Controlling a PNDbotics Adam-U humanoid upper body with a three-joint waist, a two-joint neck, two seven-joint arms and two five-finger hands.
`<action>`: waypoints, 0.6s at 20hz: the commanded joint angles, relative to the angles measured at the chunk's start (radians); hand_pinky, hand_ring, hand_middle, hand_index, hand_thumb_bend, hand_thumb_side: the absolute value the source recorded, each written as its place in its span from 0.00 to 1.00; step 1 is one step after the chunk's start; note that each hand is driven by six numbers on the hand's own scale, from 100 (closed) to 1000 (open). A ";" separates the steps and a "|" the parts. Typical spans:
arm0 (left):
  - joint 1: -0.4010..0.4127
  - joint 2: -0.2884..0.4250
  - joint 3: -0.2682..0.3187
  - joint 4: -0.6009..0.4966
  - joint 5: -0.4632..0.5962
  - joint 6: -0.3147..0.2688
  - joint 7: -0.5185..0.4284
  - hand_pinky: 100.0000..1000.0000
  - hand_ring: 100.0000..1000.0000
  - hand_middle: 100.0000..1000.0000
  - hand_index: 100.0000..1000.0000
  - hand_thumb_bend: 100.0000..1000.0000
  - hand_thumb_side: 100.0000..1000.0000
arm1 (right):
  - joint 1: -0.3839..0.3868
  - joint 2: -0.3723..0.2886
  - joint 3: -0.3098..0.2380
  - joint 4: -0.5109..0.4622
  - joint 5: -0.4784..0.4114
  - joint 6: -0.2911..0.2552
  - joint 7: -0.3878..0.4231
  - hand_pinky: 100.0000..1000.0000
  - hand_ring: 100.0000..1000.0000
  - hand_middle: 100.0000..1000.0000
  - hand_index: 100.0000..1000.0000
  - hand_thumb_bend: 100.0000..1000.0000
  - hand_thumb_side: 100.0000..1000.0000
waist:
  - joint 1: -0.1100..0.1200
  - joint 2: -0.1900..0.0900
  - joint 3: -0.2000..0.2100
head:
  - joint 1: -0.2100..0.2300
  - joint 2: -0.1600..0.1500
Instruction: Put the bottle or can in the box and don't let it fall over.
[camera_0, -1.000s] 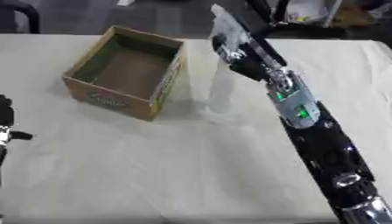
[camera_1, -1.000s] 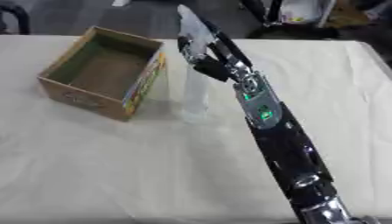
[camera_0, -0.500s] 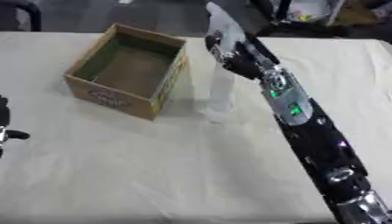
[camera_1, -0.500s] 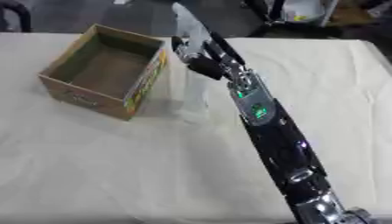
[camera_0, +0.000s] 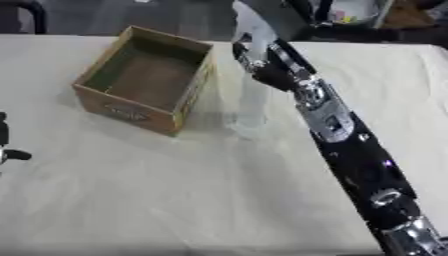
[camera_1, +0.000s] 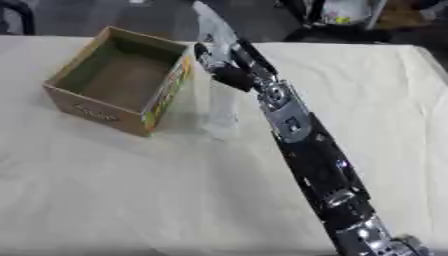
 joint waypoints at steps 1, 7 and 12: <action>-0.010 0.010 0.000 -0.017 0.001 -0.001 -0.002 0.46 1.00 0.89 0.79 0.36 0.69 | -0.020 -0.009 -0.011 -0.009 -0.029 0.010 -0.040 0.68 0.95 0.87 0.88 0.00 0.49 | 0.004 -0.008 0.001 | 0.000 -0.006; -0.010 0.010 0.000 -0.017 0.001 -0.002 -0.002 0.46 1.00 0.89 0.79 0.36 0.69 | -0.024 -0.014 -0.009 -0.016 -0.058 0.022 -0.107 0.65 0.93 0.77 0.78 0.00 0.43 | 0.005 -0.008 0.000 | -0.001 -0.004; -0.008 0.010 0.001 -0.016 0.001 -0.002 -0.001 0.46 1.00 0.89 0.79 0.36 0.69 | -0.027 -0.027 -0.008 -0.036 -0.078 0.030 -0.143 0.62 0.88 0.67 0.68 0.00 0.42 | 0.005 -0.009 -0.003 | 0.002 -0.002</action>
